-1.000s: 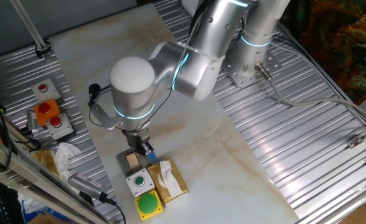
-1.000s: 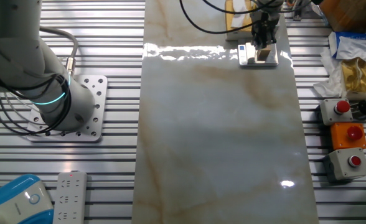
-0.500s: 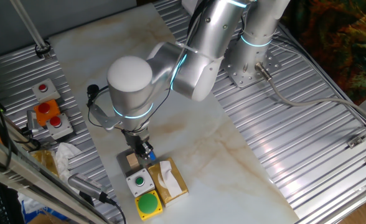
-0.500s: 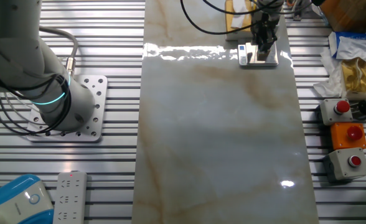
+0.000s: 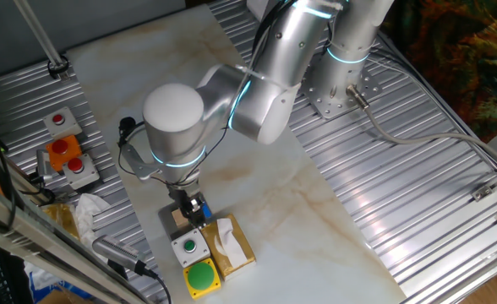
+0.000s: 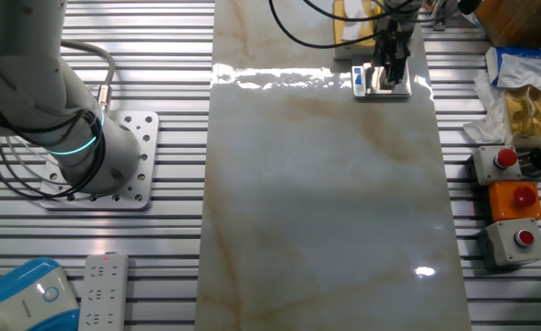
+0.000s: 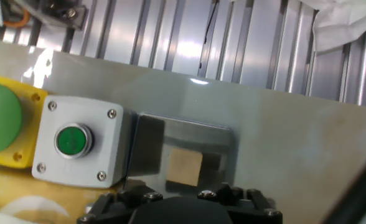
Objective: Remove the object from the scale
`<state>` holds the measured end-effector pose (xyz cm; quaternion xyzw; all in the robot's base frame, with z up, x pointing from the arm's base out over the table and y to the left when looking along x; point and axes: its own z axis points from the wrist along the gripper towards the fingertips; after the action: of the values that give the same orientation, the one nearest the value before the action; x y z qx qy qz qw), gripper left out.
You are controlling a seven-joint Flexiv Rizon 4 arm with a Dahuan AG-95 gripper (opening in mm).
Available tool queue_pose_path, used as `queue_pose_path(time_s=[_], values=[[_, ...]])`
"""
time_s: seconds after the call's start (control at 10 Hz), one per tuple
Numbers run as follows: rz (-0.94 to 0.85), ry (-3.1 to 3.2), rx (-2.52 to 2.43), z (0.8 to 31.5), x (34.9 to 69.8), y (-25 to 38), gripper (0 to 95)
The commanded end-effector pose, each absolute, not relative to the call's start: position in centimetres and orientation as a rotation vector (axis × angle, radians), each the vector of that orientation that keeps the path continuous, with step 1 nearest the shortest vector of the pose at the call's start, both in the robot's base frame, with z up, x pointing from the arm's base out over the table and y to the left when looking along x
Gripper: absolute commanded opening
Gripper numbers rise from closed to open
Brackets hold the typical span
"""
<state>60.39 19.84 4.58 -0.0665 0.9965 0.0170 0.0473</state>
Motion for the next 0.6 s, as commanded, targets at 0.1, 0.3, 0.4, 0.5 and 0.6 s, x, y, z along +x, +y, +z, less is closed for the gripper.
queue_pose_path(time_s=[0.1, 0.3, 0.4, 0.5, 0.6], values=[[0.044, 3.032, -0.221, 3.7, 60.8, 19.5, 95.0], [0.044, 3.03, -0.222, 3.4, 61.0, 19.3, 95.0], [0.043, 3.029, -0.219, 3.2, 61.1, 19.3, 76.0], [0.041, 3.021, -0.211, 2.9, 61.2, 19.3, 76.0], [0.044, 3.017, -0.208, 2.6, 61.4, 19.2, 76.0]])
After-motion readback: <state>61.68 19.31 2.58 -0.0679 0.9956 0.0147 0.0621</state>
